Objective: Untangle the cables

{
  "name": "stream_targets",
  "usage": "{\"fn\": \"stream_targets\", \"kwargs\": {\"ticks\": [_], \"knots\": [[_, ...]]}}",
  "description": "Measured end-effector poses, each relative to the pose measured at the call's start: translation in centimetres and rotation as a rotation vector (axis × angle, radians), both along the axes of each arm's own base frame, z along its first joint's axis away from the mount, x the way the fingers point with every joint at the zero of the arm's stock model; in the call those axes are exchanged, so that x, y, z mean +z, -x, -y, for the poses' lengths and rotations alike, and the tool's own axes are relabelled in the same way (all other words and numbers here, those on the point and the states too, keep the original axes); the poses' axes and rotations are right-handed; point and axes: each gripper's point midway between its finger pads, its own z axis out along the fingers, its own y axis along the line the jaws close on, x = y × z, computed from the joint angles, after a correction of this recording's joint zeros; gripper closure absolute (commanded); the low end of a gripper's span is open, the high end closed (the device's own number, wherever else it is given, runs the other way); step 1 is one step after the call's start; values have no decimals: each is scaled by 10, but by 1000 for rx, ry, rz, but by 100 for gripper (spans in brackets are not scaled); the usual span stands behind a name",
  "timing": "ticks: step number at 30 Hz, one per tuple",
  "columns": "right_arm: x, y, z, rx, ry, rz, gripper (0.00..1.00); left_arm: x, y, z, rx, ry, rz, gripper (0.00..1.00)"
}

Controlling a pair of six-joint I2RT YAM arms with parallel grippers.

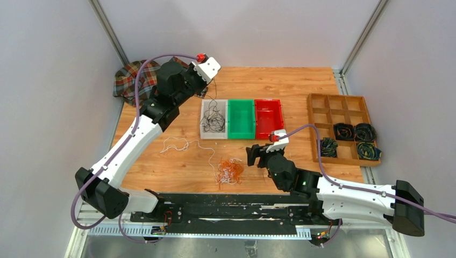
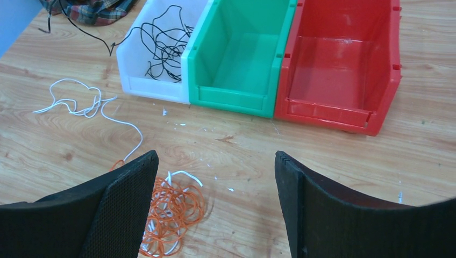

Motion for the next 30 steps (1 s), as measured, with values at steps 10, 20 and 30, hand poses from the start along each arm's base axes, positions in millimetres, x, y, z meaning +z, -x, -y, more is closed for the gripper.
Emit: {"fn": "stream_targets", "kwargs": {"ticks": [10,20,30], "knots": [[-10,0,4,-13,17,-18,21,29,-17,6,9,15,71,99],[-12,-2,5,-20,24,-22,21,9,-30,13,9,-11,52,100],[-18,-11,11,-53,38,-35,21,-94,-48,17,-5,-191,-94,99]]}}
